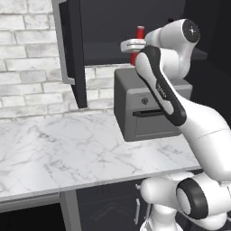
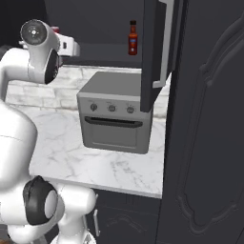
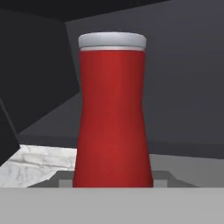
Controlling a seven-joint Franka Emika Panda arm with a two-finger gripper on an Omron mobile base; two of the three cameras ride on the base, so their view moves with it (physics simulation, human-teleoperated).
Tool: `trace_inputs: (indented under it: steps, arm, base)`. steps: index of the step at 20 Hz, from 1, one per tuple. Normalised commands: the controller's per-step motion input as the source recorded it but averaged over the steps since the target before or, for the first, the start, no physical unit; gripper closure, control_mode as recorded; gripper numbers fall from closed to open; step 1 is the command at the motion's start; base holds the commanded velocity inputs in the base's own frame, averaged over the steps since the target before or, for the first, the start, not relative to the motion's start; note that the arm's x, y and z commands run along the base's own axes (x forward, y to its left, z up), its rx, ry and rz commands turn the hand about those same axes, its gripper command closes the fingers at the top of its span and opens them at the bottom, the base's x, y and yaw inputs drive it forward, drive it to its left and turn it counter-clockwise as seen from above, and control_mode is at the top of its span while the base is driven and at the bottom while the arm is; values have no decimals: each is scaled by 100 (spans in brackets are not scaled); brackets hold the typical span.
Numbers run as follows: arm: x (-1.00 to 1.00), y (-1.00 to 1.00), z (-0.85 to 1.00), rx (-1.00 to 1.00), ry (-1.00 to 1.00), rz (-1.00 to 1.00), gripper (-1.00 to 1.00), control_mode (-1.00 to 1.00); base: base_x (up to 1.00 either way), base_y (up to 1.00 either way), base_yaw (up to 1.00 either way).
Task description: Move the ketchup and condiment bottle from the cabinet to the dining counter.
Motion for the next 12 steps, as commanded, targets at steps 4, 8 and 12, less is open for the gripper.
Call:
trace_inputs:
  steps: [4, 8, 12]
  arm:
    - [-85, -21, 0, 0, -3, 0, 100, -100]
    - [-82, -19, -2, -2, -2, 0, 100, -100]
    - [-74, -16, -5, -3, 0, 0, 100, -100]
  base:
    - [0, 0, 0]
    - [0, 0, 0]
    - [0, 0, 0]
